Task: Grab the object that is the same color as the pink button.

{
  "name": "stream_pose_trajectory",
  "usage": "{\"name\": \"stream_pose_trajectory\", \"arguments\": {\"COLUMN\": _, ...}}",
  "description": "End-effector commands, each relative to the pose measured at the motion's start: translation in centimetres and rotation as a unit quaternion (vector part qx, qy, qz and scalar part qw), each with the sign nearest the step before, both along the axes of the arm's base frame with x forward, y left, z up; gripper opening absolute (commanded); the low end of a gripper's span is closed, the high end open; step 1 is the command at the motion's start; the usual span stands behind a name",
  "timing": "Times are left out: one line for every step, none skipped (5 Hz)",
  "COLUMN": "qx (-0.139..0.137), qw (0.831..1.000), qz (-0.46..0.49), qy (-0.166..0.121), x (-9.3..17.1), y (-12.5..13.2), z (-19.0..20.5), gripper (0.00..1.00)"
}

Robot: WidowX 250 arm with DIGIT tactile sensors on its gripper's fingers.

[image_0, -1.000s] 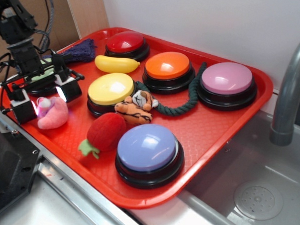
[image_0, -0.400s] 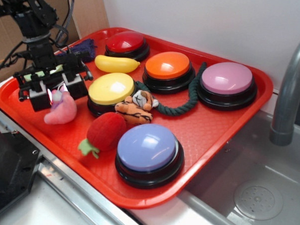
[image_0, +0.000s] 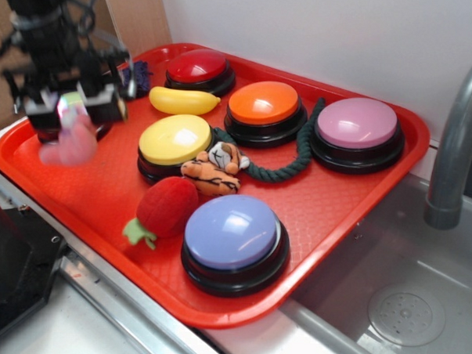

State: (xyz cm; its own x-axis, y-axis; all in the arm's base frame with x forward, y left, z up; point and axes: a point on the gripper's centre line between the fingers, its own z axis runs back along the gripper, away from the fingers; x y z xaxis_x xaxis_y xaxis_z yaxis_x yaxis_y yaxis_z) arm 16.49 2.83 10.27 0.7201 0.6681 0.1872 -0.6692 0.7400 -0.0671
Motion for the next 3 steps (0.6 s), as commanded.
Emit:
{"name": "stream_pose_trajectory", "arguments": {"qx": 0.031, "qw": 0.964, "qz": -0.252, "qy": -0.074, "x": -1.18, "y": -3.46, "z": 6.05, "gripper": 0.00}}
{"name": "stream_pose_trajectory", "arguments": {"qx": 0.012, "qw": 0.940, "qz": -0.336, "qy": -0.057, "x": -1.16, "y": -3.86, "z": 5.63, "gripper": 0.00}}
{"name": "stream_pose_trajectory", "arguments": {"qx": -0.005, "qw": 0.941, "qz": -0.337, "qy": -0.023, "x": -1.07, "y": -2.89, "z": 5.77, "gripper": 0.10}}
